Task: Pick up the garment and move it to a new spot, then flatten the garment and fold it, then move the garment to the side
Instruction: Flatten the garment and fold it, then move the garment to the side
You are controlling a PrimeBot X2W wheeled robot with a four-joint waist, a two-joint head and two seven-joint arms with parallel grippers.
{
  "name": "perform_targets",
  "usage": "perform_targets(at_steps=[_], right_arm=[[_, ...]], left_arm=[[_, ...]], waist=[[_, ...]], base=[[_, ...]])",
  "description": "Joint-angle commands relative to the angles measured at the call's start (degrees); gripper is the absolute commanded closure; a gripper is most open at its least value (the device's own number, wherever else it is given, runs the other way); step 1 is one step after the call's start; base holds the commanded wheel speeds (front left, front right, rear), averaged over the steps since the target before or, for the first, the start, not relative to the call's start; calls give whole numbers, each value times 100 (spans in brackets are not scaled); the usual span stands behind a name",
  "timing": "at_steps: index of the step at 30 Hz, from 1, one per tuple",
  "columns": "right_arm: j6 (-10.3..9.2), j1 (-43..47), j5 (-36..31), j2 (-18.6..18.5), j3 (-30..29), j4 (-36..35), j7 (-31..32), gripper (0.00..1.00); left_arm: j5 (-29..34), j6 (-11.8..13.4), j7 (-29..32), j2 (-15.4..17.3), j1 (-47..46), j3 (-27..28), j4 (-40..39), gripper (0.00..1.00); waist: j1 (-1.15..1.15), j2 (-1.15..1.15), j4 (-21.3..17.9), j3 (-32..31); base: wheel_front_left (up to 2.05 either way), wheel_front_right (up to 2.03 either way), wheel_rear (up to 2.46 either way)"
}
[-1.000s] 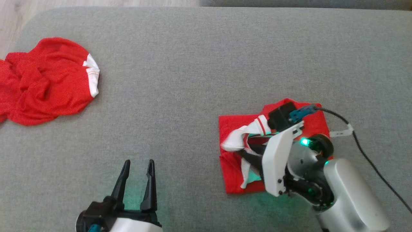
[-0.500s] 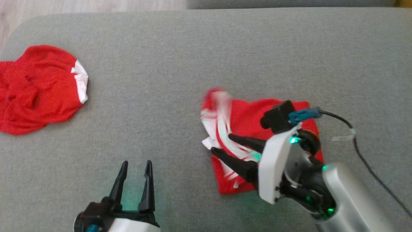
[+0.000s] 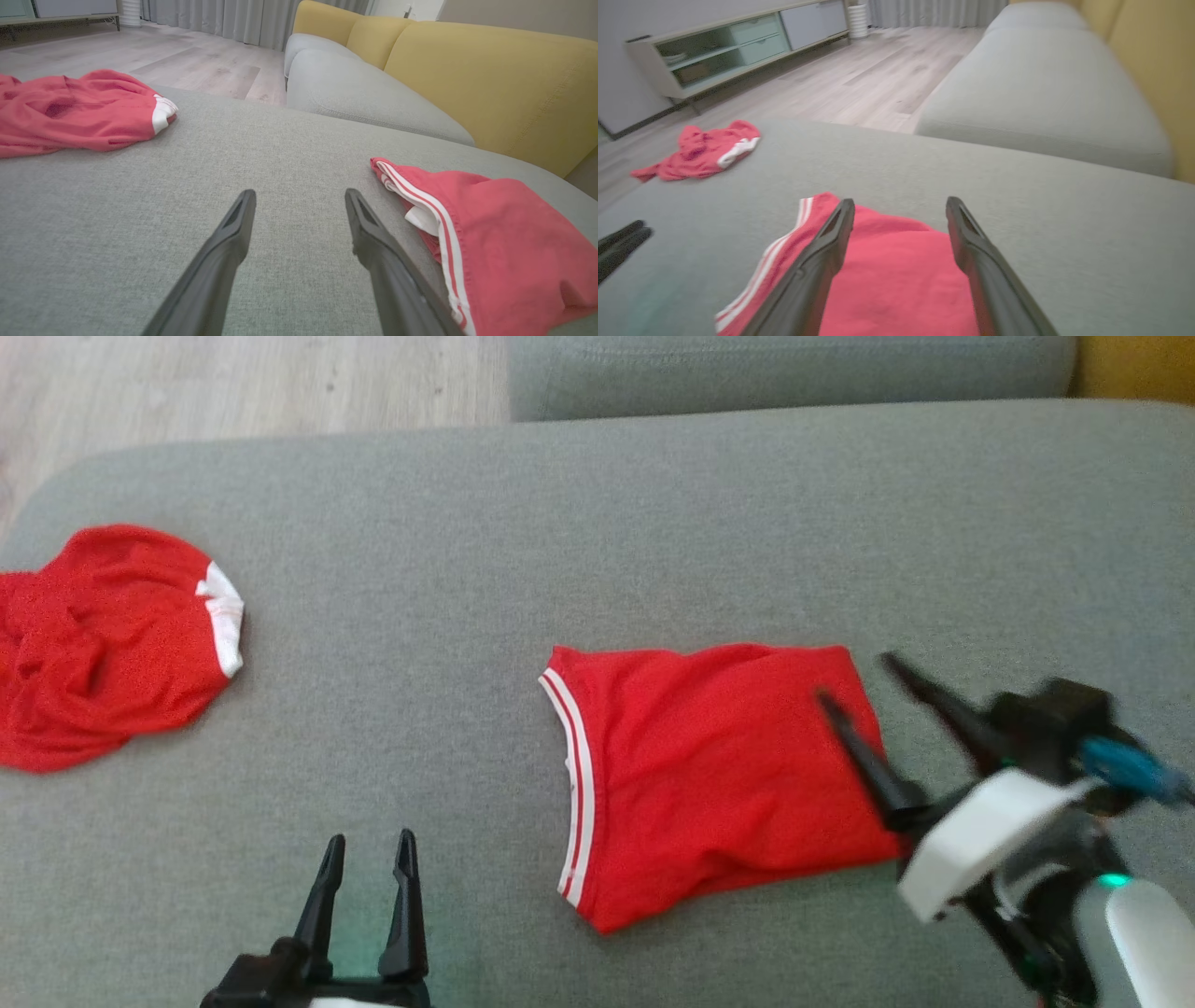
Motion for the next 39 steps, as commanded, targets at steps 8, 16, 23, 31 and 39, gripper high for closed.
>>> perform_targets(at_steps=[8,16,23,31,39], right_arm=[[-5,548,-1192,187,-805,866,-2262,0],[-5,931,-1288,689,-1276,2125,-3635,0],[-5,916,-1340,819,-1277,2793,-3824,0],[-5,812,-1300,883,-1310,3013,-3850,0],[-5,646,-803,955,-1430,3047,-3821,0]], left_arm=[[201,-43,-56,-15,80,318,-175,0],[346,-72,-56,-15,319,576,-179,0],[458,-119,-56,-15,358,770,-171,0],[490,-165,-56,-15,400,889,-101,0],[462,-172,-56,-15,420,888,-110,0]], waist=[[0,0,59,-432],[0,0,87,-825],[0,0,61,-948],[0,0,38,-993],[0,0,71,-943]], base=[[0,0,0],[0,0,0],[0,0,0],[0,0,0],[0,0,0]])
